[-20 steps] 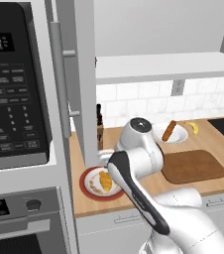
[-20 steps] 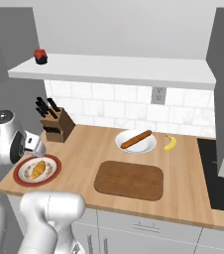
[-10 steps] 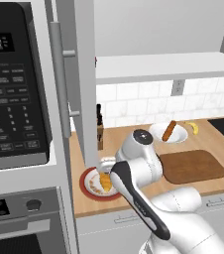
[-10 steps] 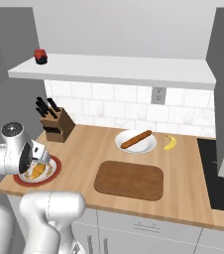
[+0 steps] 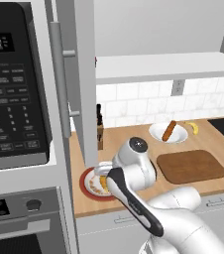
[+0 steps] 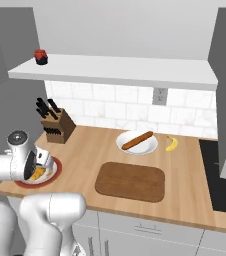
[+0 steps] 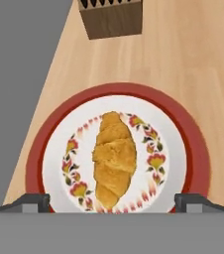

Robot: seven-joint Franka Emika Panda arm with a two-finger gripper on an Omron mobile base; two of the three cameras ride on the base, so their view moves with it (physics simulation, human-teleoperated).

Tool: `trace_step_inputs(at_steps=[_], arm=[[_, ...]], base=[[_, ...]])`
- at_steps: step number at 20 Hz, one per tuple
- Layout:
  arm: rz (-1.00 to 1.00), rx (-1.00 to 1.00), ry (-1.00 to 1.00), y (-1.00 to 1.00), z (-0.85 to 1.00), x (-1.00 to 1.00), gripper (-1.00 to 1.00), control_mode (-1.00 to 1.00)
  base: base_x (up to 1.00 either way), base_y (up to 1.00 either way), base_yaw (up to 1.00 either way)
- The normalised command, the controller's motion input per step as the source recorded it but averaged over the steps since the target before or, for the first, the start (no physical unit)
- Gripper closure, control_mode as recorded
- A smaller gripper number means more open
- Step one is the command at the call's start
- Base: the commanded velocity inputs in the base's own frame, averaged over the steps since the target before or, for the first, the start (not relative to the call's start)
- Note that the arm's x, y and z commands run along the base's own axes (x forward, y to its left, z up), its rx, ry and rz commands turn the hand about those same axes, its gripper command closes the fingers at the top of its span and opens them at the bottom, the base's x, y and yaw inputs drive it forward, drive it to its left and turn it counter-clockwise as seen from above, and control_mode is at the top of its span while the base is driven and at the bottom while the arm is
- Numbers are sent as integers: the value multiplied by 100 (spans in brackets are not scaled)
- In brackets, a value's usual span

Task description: From the different types of pastries on the counter, select a croissant and place it on the cutting board. Then retrieve a jar of jam from the cabinet and place it alongside the croissant on the cutting board.

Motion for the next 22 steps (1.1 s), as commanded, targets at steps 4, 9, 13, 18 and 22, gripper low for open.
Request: trace_step_inputs(at_steps=[4, 9, 13, 18, 22], arm=[[0, 0, 0, 21, -33, 53, -100, -100], [0, 1, 6, -7, -27, 14, -100, -100], [0, 0, 21, -3, -23, 5, -100, -100], [0, -4, 16, 25, -22, 16, -100, -100], [0, -9, 7, 38, -27, 23, -100, -100]], base=[[0, 0, 0], [0, 0, 0], [0, 0, 0], [0, 0, 0], [0, 0, 0]])
